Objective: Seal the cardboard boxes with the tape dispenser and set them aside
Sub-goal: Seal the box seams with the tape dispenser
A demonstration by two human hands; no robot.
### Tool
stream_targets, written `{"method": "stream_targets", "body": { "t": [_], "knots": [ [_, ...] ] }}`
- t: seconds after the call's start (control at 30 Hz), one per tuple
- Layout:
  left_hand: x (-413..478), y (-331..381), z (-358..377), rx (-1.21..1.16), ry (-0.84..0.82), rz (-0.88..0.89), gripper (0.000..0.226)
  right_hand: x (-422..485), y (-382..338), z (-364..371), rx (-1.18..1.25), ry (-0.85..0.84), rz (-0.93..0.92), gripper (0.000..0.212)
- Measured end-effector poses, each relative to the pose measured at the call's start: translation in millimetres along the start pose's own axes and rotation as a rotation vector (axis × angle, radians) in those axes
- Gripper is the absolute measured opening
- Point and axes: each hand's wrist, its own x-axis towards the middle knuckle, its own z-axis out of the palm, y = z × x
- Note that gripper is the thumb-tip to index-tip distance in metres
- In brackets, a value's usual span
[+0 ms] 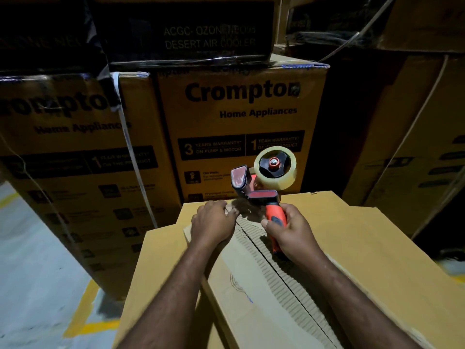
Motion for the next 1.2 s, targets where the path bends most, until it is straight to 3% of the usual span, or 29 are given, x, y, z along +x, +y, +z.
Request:
{"method": "stream_targets", "body": {
  "t": [0.17,0.3,0.4,0.47,0.6,0.73,1.0,1.2],
  "knots": [
    [8,-1,-29,-0.646,0.006,-0.243,0.017,-9,6,8,-0.037,-0.003,-0.033,0.051],
    [2,9,-50,-0.911,-0.108,-0.282,0.038,-10,8,8,-0.005,-0.006,-0.03,0.052],
    [11,1,-57,-0.897,-0.302,-0.28,0.078,-10,8,6,0.018,0.007,-0.032,0.049],
    [19,-6,-59,-0.874,-0.394,-0.262,0.087,-11,7,5,0.012,0.006,-0.032,0.049],
    [23,-9,-66,-0.869,-0.432,-0.287,0.051,-13,4,5,-0.031,-0.003,-0.039,0.058],
    [26,-3,-67,-0.825,-0.357,-0.374,0.021,-13,1,6,-0.053,-0.024,-0.023,0.063],
    [42,-2,-67,-0.712,-0.383,-0.394,0.026,-16,-7,8,-0.153,-0.023,-0.041,0.068],
    [52,-7,-67,-0.602,-0.338,-0.29,0.01,-20,-15,9,-0.285,-0.033,-0.077,0.072]
  ]
}}
